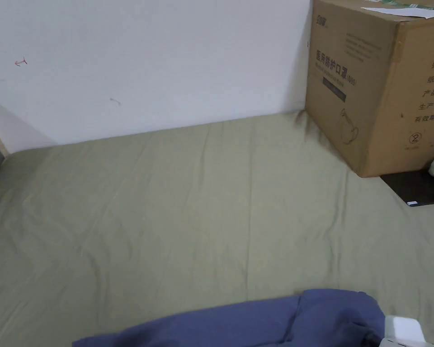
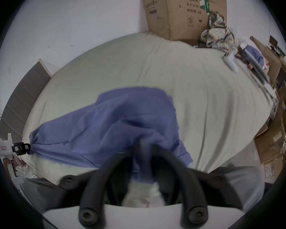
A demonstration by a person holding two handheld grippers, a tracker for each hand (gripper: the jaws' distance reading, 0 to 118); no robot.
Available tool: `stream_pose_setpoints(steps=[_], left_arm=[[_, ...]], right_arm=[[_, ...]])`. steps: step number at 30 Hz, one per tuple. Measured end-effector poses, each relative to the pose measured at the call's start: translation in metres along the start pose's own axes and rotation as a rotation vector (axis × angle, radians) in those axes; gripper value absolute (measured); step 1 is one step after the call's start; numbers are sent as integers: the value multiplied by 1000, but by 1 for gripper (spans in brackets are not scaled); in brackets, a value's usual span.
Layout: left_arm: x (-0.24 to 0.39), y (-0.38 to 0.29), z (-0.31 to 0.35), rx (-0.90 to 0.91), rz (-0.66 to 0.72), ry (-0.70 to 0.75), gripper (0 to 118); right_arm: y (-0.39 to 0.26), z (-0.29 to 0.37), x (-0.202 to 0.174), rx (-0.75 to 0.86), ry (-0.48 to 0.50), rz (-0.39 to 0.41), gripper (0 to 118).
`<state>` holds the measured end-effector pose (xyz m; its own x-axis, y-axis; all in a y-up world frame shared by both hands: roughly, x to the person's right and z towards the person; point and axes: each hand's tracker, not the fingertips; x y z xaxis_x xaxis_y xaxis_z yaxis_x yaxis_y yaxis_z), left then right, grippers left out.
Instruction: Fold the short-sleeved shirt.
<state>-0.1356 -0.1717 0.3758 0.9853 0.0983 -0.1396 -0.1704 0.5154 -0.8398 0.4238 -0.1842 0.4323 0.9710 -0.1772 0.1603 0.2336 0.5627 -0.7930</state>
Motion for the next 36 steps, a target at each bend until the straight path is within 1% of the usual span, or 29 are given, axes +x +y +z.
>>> stream_pose_setpoints(steps=[1,2,3,4,5,7,10,13,14,15,16,17,18,19,20,21,22,23,24,28,29,31,33,35,36], left_arm=[[1,2,9,12,11,-16,34],[-1,6,17,49,26,-60,59],[1,10,28,86,41,-83,85],[5,15,40,132,56,-97,111],[10,21,53,184,60,-111,118],[24,39,83,309,43,-143,118],[48,61,119,485,12,-152,118],[75,75,150,676,-18,-122,118],[84,79,156,737,-25,-110,117],[91,80,162,791,-36,-103,114],[97,81,167,826,-47,-94,106],[103,81,172,860,-70,-81,96],[108,81,174,893,-70,-77,79],[111,80,176,901,-63,-81,42],[111,79,177,900,-65,-98,9],[112,79,177,898,-65,-114,0],[112,81,173,878,-69,-134,0],[109,81,171,871,-61,-133,0],[106,81,168,841,-68,-164,0],[90,79,154,762,-70,-133,0],[82,81,149,721,-65,-125,0],[62,85,138,600,-43,-167,0],[33,89,121,478,37,-235,0],[3,83,105,416,115,-294,0],[-13,82,94,355,127,-324,0]], right_arm=[[4,8,-4,17,-22,10,38],[10,18,-7,51,-33,31,63],[17,29,-10,92,-26,54,91],[27,41,-17,138,-19,77,102],[36,54,-23,192,-7,100,105],[58,81,-38,323,4,138,105],[86,118,-65,502,25,179,104],[106,145,-92,672,38,209,102],[110,152,-100,719,31,218,100],[113,156,-108,757,13,234,93],[115,157,-115,785,-14,251,81],[116,159,-121,803,-32,265,63],[116,160,-126,814,-35,271,29],[116,160,-129,813,-34,267,2],[117,158,-131,817,-39,263,0],[117,156,-132,820,-48,257,0],[116,153,-132,827,-56,248,0],[116,150,-130,825,-33,250,0],[116,148,-130,814,-28,246,0],[113,143,-128,805,-31,248,0],[114,142,-127,799,-29,250,0],[114,138,-127,790,-31,258,0],[114,135,-127,779,-30,265,0],[114,130,-127,766,-29,267,0],[114,129,-128,760,-32,270,0]])
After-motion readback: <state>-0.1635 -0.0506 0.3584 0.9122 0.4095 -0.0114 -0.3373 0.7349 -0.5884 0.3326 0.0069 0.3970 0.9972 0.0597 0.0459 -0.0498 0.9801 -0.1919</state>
